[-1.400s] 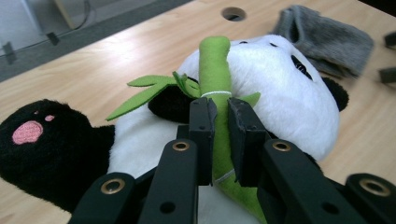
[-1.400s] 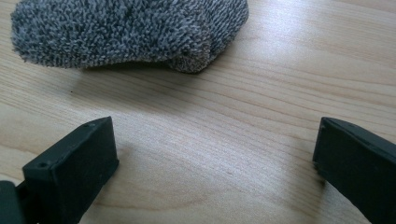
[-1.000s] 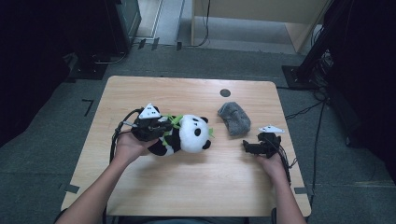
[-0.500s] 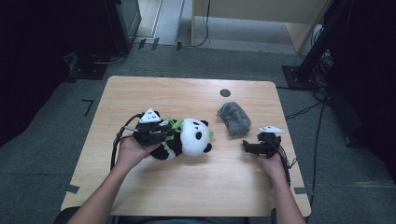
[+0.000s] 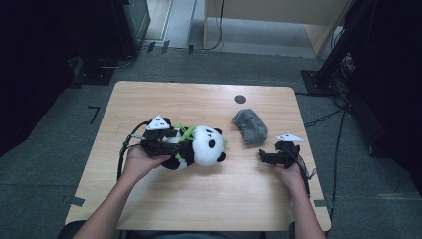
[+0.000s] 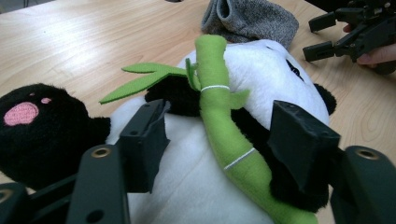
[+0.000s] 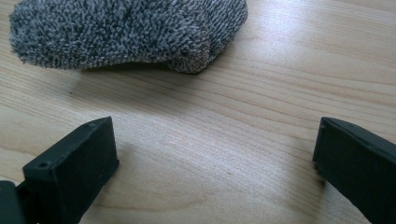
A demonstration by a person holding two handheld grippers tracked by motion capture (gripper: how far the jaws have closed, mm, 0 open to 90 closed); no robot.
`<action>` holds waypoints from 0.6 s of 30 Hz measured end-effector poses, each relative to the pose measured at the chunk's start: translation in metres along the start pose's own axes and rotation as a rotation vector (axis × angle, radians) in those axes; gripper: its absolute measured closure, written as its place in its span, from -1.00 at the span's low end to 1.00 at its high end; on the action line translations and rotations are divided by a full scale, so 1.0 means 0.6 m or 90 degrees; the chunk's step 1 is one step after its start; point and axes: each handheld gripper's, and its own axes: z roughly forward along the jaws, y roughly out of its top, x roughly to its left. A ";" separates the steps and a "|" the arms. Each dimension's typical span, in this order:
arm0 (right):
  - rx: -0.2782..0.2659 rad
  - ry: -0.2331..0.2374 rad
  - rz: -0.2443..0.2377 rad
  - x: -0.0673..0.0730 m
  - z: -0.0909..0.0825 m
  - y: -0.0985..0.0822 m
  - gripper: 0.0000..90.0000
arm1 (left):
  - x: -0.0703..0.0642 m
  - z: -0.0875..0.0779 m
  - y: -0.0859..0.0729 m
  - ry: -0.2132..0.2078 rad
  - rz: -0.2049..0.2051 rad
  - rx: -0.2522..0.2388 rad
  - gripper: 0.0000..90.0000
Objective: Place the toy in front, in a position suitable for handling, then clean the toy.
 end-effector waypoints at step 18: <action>0.003 0.035 0.027 -0.002 -0.025 0.018 -0.69 | 0.038 -0.062 -0.008 0.013 -0.015 -0.040 -0.29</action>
